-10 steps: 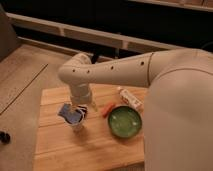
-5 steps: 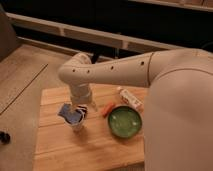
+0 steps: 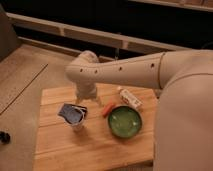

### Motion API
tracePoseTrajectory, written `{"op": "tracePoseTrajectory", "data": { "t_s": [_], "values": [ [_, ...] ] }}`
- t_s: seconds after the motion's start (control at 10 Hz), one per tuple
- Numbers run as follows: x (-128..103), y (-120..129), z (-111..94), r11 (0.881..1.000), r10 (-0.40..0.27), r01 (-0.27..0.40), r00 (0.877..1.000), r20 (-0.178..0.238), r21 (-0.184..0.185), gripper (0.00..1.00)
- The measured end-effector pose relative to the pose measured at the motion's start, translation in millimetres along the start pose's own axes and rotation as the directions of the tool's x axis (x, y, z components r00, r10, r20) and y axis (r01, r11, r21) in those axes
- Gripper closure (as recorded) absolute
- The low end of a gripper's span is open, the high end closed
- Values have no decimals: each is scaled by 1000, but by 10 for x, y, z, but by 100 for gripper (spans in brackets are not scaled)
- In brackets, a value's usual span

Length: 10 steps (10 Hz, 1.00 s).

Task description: Pick up the ceramic bowl

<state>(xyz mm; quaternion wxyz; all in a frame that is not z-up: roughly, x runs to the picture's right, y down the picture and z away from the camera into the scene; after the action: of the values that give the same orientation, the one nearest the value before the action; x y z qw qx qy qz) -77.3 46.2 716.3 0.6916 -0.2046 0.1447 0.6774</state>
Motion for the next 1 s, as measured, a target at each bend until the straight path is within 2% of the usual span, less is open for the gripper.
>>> {"op": "tracePoseTrajectory", "data": {
  "t_s": [0.1,0.2,0.3,0.4,0.5,0.8,0.9,1.0],
  "values": [
    [-191,-160,-147,1000,-11,13,996,94,-20,35],
    [-282,-306,-251,999,-14,18,988,155,-29,35],
    [-305,-582,-367,999,0,9,975,222,-38,35],
    [-299,-709,-417,999,6,4,968,249,-40,35],
    [-294,-770,-448,999,11,0,964,265,-43,35],
    [-271,-754,-413,999,19,-7,966,257,-47,35],
    [-191,-787,-315,996,64,-48,970,233,-74,35],
    [-74,-815,-189,988,126,-105,971,201,-116,35]
  ]
}}
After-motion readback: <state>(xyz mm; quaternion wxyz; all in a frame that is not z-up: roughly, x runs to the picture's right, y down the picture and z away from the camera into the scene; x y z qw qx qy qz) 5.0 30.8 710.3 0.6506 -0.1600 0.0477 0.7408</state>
